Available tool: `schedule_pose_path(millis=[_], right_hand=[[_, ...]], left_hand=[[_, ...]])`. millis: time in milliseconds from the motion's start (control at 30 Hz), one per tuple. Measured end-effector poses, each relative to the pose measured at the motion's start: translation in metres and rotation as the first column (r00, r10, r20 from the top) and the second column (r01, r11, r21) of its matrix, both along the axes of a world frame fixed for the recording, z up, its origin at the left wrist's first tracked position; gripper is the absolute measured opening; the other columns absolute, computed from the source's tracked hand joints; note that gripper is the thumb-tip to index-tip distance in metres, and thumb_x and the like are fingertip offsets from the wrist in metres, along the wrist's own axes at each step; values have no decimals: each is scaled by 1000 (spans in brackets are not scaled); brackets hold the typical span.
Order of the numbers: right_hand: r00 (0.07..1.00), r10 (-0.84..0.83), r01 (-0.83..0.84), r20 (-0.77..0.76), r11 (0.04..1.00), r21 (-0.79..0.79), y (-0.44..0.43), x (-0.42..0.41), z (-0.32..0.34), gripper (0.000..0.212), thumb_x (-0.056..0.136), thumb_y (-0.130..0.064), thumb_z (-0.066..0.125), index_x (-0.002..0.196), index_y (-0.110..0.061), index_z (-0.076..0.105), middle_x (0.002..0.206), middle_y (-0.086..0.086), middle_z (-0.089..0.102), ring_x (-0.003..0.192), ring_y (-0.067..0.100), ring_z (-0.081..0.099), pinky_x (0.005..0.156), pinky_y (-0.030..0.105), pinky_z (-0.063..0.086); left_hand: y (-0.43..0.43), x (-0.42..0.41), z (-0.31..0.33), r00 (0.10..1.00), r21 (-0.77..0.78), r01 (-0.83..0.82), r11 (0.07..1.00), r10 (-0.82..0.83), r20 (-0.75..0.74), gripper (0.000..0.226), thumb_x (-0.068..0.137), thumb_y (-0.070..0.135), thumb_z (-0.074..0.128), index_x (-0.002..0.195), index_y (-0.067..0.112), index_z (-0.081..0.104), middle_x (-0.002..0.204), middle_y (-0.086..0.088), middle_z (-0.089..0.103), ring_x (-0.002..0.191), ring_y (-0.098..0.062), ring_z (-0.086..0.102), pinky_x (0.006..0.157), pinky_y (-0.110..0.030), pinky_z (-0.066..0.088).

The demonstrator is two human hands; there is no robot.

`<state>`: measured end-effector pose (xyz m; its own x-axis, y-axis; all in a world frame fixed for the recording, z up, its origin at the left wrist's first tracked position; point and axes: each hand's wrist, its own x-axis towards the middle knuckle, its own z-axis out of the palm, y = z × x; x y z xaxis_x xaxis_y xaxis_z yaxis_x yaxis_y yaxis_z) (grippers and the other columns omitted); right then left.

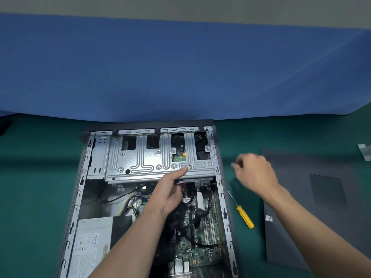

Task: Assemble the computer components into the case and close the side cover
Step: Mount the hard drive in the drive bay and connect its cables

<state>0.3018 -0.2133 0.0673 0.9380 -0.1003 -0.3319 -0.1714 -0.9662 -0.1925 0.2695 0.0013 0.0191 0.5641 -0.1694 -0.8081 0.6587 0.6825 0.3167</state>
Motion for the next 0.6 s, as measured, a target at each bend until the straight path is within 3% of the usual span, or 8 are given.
schedule_pose_path(millis=[100,233,300,433,600], right_hand=[[958,-53,30,-281,996,-87,-19,-30,-42,27,89,-39,57,96,-13,60,108,13,63,97,34,60,80,36,50],[902,-100,49,-421,990,-131,-25,-62,-81,35,87,-44,61,104,-14,56,113,9,61,102,30,59,78,34,45],[908,-116,61,-402,987,-148,-25,-74,-92,25,90,-34,58,106,-14,55,113,8,61,102,29,60,76,34,45],[944,-96,55,-315,989,-138,-28,-84,-102,14,94,-17,47,105,-11,52,110,8,60,99,30,61,79,38,48],[971,-237,236,-36,924,302,-37,-55,-75,16,96,-21,54,95,-6,48,96,14,56,92,35,54,74,34,38]], left_hand=[[0,-1,2,1000,-2,8,1000,-8,14,33,67,7,75,97,6,61,125,-3,46,146,-31,16,121,-35,16],[2,-2,1,999,41,28,999,-29,18,52,67,9,77,116,8,60,156,-15,23,147,-29,15,120,-32,16],[3,-3,-1,999,52,28,998,-30,23,58,67,9,78,122,12,60,159,-15,17,147,-29,15,120,-32,16],[5,-3,-7,999,48,37,998,-39,31,49,66,7,78,114,16,67,160,-10,16,148,-34,6,117,-35,29],[2,-2,-2,1000,29,3,1000,-4,10,49,69,9,78,115,12,63,160,-13,14,148,-33,1,120,-41,17]])
